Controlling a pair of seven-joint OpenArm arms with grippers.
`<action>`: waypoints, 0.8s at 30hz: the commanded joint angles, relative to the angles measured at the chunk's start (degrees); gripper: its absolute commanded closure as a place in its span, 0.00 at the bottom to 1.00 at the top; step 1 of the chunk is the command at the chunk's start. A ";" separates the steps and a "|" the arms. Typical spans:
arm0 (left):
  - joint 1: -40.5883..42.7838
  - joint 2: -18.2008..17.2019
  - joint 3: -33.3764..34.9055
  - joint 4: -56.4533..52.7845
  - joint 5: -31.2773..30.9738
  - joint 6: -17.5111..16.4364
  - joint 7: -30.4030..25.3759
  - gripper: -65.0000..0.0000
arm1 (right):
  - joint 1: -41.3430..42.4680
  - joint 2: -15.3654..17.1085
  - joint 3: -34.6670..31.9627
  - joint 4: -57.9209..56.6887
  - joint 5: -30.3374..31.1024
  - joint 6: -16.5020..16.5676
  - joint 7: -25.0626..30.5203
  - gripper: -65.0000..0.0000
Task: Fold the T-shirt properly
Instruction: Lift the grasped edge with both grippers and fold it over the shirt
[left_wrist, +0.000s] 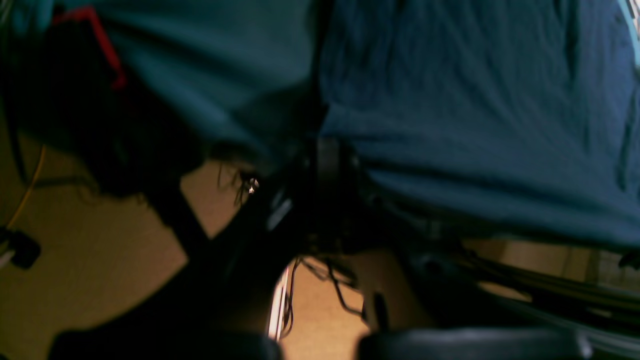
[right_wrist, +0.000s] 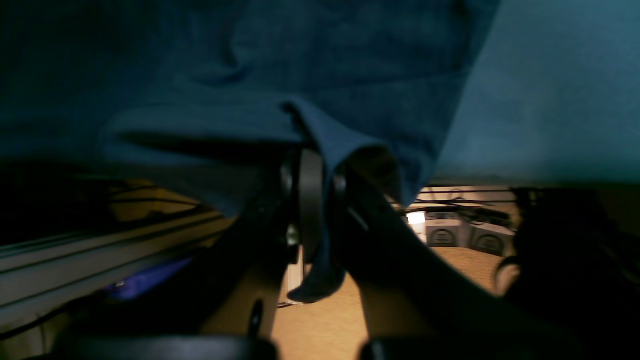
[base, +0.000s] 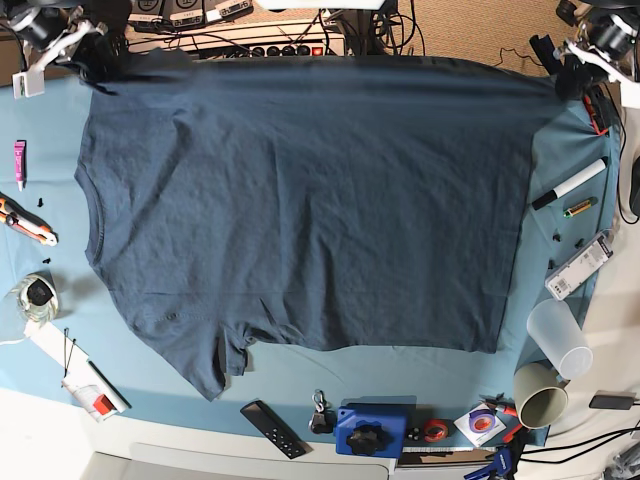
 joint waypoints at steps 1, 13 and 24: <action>-0.26 -1.09 0.04 0.83 0.28 0.20 -1.62 1.00 | 0.02 0.98 0.74 0.61 -0.68 -0.14 2.12 1.00; -9.55 -3.39 8.68 0.79 15.93 7.10 -6.60 1.00 | 5.70 1.14 -6.51 0.61 -10.84 -0.14 6.73 1.00; -15.10 -9.31 8.72 -0.42 15.93 6.67 -8.17 1.00 | 14.64 1.11 -18.95 0.57 -27.43 -4.52 12.70 1.00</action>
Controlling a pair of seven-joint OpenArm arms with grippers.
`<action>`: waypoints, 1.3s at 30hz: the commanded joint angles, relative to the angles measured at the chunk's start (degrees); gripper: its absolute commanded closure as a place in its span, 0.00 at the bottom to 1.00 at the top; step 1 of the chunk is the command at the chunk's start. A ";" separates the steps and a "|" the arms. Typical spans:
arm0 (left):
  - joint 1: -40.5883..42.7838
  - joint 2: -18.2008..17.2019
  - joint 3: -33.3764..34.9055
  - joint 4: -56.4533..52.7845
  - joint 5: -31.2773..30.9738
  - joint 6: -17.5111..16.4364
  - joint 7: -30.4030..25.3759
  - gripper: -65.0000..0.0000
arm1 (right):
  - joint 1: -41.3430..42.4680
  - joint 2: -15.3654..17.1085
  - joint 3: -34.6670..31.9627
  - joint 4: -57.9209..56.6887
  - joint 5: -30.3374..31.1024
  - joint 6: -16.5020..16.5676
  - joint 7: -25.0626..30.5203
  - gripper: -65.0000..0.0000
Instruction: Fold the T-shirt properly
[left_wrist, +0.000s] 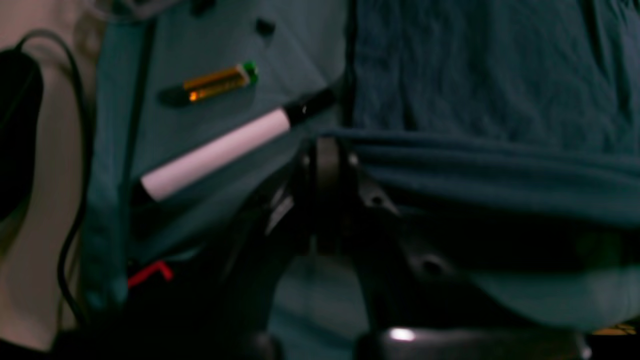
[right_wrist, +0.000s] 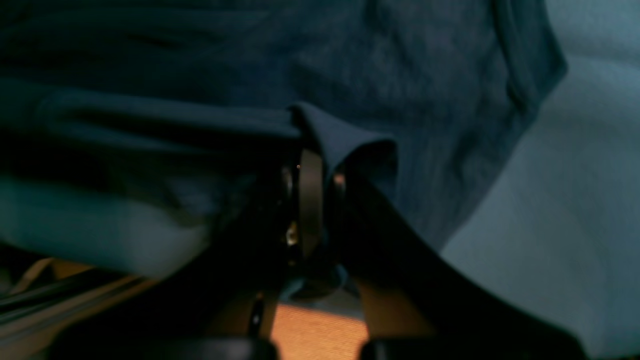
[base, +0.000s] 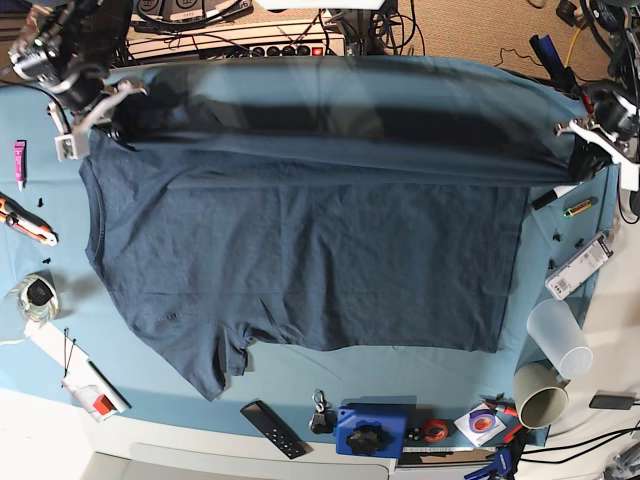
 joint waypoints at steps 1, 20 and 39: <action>-0.52 -1.09 -0.48 0.20 0.04 0.46 -1.60 1.00 | 0.46 0.96 -0.50 0.72 -1.07 -0.61 1.97 1.00; 5.88 -1.53 2.10 2.38 1.14 1.09 4.52 1.00 | -7.69 4.96 14.01 0.90 11.47 1.51 -7.74 1.00; 8.68 4.68 2.12 4.07 -10.82 -5.99 3.21 0.83 | -10.45 4.94 17.25 0.87 15.47 4.23 -8.63 1.00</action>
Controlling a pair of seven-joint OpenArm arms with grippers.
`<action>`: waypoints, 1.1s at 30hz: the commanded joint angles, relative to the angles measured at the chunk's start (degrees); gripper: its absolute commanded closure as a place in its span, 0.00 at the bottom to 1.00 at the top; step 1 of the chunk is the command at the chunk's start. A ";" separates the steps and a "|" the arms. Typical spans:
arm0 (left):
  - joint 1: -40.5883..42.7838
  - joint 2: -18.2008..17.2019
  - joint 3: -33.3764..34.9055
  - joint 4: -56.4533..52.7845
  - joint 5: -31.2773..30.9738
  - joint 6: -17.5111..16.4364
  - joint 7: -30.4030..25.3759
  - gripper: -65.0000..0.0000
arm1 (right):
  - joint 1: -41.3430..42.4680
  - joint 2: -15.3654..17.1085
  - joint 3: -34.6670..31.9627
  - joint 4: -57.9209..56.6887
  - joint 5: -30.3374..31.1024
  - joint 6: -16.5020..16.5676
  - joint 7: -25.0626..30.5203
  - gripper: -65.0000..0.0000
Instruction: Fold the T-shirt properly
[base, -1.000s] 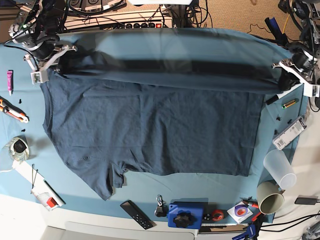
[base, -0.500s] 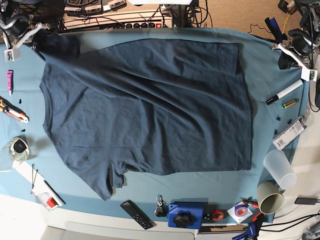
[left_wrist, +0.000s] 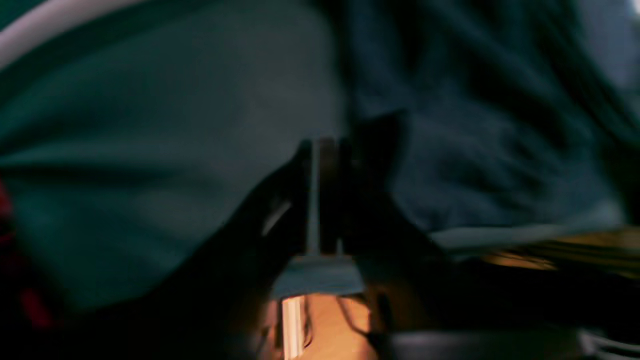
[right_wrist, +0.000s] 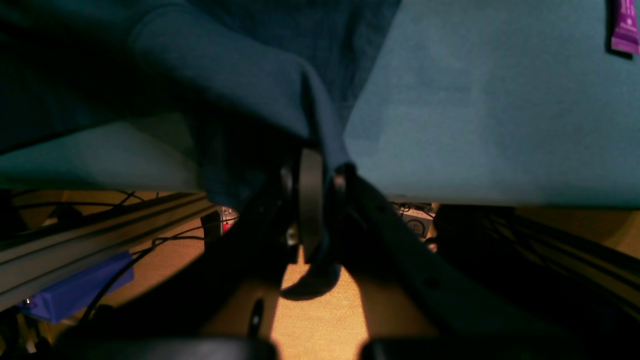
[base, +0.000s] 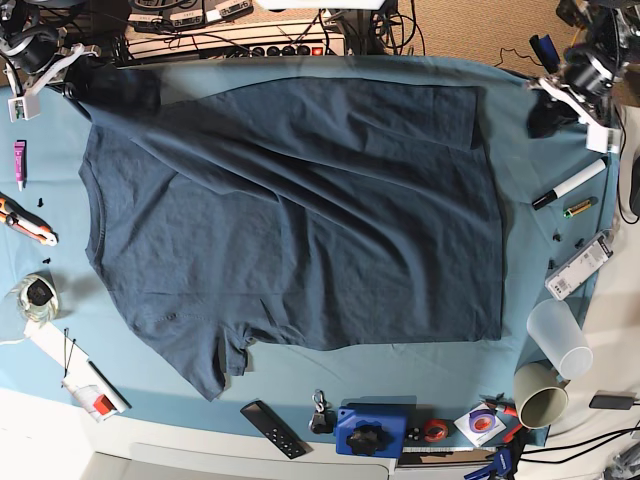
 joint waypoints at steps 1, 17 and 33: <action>0.22 0.09 -0.37 0.94 -1.88 -0.74 -2.29 0.73 | -0.42 1.03 0.52 0.74 0.68 -0.12 1.25 1.00; -1.16 1.51 13.88 0.87 13.57 9.94 -2.40 0.62 | -0.44 1.03 0.52 0.74 0.63 -0.12 0.35 1.00; -2.14 2.62 13.94 -8.90 -1.75 3.43 8.41 0.62 | -0.26 1.05 0.52 0.74 0.66 -0.12 0.42 1.00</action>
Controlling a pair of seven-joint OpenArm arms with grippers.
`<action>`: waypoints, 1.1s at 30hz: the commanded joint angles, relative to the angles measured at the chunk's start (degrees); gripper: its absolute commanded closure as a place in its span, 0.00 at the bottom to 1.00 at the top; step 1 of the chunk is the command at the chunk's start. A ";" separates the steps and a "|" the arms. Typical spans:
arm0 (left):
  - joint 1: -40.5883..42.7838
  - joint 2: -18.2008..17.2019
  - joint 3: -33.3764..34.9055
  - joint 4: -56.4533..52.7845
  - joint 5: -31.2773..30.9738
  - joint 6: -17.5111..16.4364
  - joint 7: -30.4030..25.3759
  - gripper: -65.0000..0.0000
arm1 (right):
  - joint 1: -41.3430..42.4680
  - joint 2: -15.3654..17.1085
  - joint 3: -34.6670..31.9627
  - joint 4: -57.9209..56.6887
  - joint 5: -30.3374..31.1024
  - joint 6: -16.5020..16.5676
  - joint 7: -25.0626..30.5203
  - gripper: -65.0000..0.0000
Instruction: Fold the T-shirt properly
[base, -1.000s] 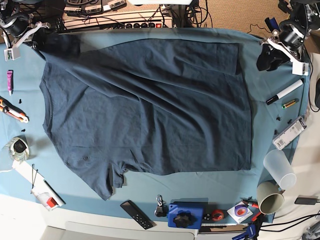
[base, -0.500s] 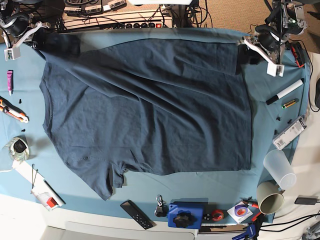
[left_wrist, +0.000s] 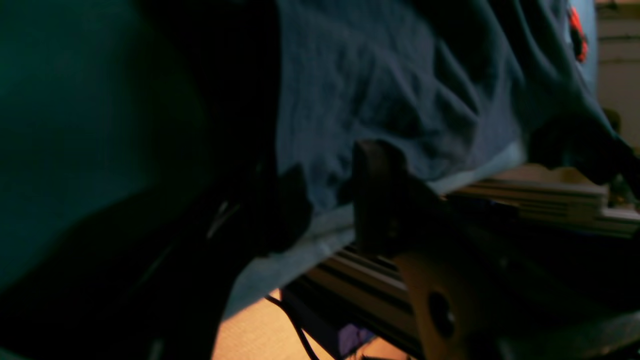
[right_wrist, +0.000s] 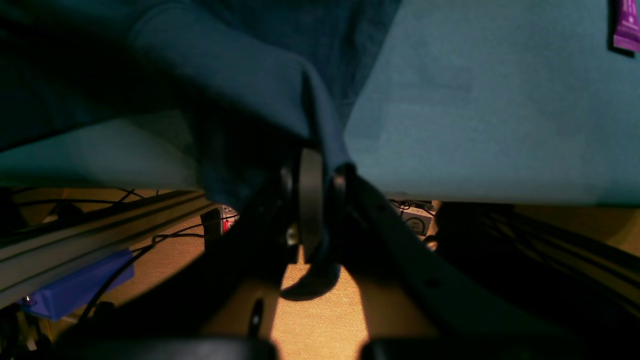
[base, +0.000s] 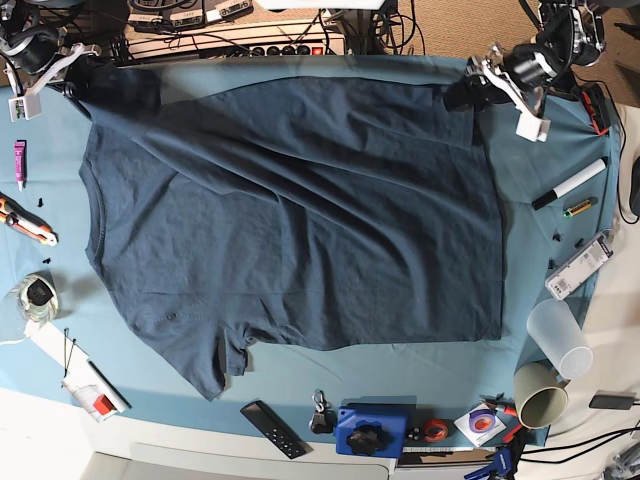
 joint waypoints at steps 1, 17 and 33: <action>0.63 -0.28 -0.04 0.17 1.18 0.44 1.66 0.62 | -0.28 1.03 0.52 0.74 0.68 -0.12 0.94 1.00; 1.42 -0.31 -3.50 2.62 3.15 -3.48 4.20 1.00 | 1.27 1.03 0.55 0.76 4.55 -0.12 0.28 1.00; 11.17 -0.76 -22.45 8.35 -8.81 -4.13 10.93 1.00 | -0.09 -0.13 0.55 0.74 10.16 -0.12 -8.19 1.00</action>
